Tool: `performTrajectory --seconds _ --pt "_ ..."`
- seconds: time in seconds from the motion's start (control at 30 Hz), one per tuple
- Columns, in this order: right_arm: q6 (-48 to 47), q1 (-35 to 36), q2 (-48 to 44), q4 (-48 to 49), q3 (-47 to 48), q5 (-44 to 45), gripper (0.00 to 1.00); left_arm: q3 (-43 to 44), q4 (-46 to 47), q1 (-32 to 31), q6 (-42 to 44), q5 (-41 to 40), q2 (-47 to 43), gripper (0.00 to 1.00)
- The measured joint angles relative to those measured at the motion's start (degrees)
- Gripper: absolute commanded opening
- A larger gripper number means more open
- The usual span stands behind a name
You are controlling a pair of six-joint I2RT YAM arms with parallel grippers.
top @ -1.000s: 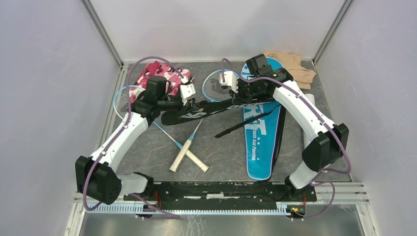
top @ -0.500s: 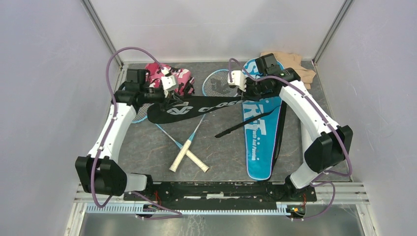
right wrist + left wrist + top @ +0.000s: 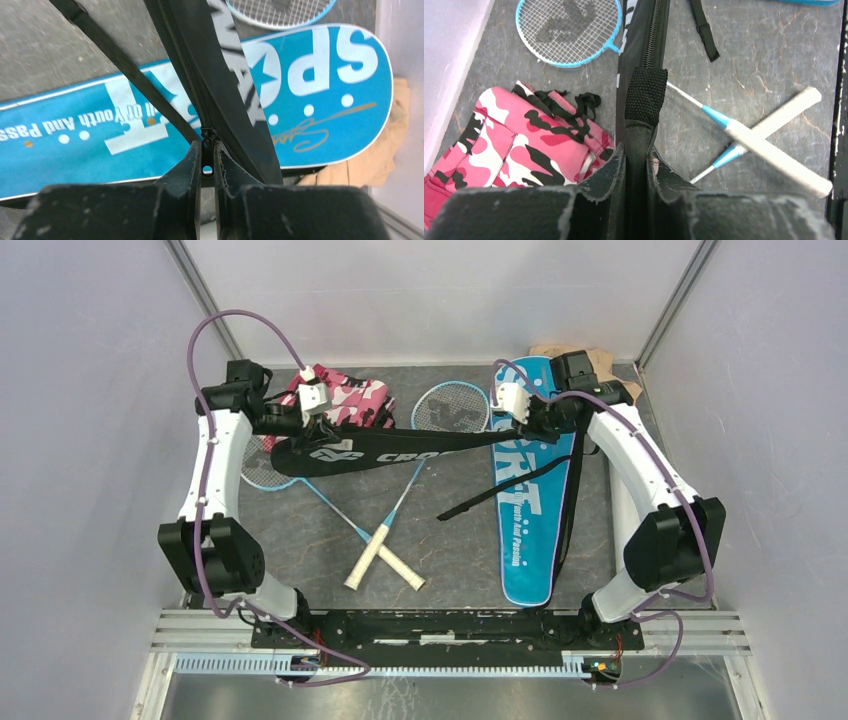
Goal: Pack up the badminton gear
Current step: Zip the racket bag at the center of the board.
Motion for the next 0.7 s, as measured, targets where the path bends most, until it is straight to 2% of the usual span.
performTrajectory --seconds 0.23,0.7 --pt "-2.99 -5.79 0.0 -0.15 -1.7 2.73 0.0 2.49 -7.76 3.41 8.83 -2.86 2.82 0.02" --pt "-7.52 -17.18 2.62 3.63 -6.62 4.42 0.0 5.49 -13.22 5.73 16.17 -4.44 5.7 0.02"
